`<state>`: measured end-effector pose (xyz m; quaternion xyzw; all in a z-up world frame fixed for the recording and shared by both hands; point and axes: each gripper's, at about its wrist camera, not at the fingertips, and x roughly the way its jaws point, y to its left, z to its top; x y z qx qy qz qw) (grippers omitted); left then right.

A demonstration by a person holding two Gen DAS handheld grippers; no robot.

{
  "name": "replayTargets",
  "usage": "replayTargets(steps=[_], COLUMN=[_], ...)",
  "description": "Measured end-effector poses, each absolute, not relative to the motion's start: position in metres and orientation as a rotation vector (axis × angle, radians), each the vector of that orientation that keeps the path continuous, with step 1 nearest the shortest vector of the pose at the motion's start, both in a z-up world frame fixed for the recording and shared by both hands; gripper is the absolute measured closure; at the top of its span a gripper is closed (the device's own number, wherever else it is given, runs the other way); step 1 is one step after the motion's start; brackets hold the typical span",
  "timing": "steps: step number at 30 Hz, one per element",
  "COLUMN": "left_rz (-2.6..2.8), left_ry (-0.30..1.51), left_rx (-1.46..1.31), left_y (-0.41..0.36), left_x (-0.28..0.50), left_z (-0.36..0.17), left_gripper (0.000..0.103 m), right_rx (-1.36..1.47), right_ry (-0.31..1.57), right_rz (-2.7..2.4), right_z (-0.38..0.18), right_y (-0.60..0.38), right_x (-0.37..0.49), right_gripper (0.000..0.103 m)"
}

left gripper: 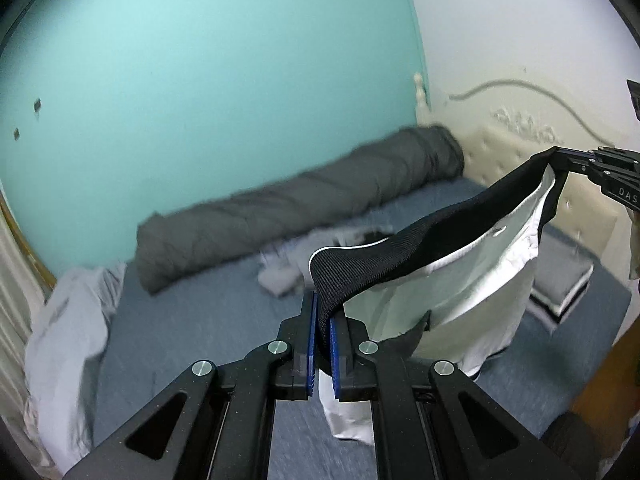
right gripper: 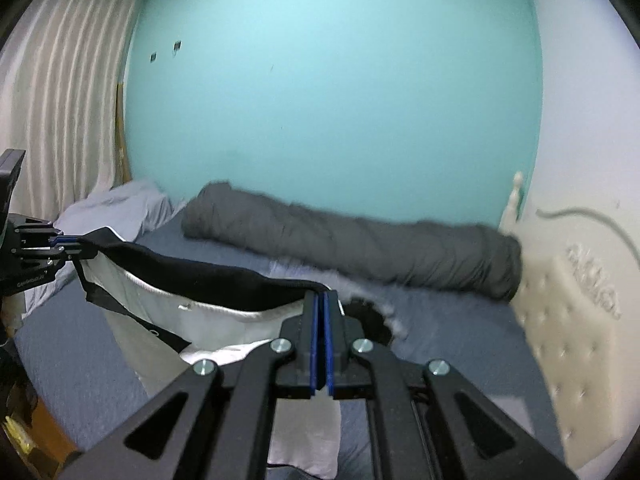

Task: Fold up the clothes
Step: 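Lift the shorts high by the waistband with both tools and hold them up, then hold the white garment up by its black band with both tools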

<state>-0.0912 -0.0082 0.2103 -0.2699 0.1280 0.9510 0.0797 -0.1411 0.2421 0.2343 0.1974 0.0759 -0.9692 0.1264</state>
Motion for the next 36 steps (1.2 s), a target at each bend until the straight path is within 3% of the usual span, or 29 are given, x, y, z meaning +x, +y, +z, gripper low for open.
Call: replayTargets(steps=[10, 15, 36], left_rz=[2.931, 2.947, 2.853], left_ry=[0.379, 0.38, 0.432], left_rx=[-0.586, -0.54, -0.571], left_y=[-0.009, -0.011, 0.006], left_x=[-0.069, -0.057, -0.015], left_z=[0.343, 0.376, 0.327], left_gripper=[0.097, 0.097, 0.098], right_rx=[0.349, 0.297, 0.371], right_ry=[0.251, 0.277, 0.306], right_rz=[-2.898, -2.912, -2.843], right_z=[0.366, 0.401, 0.353], right_y=[0.245, 0.241, 0.246], right_x=[-0.117, -0.106, -0.065], right_gripper=[0.101, 0.101, 0.101])
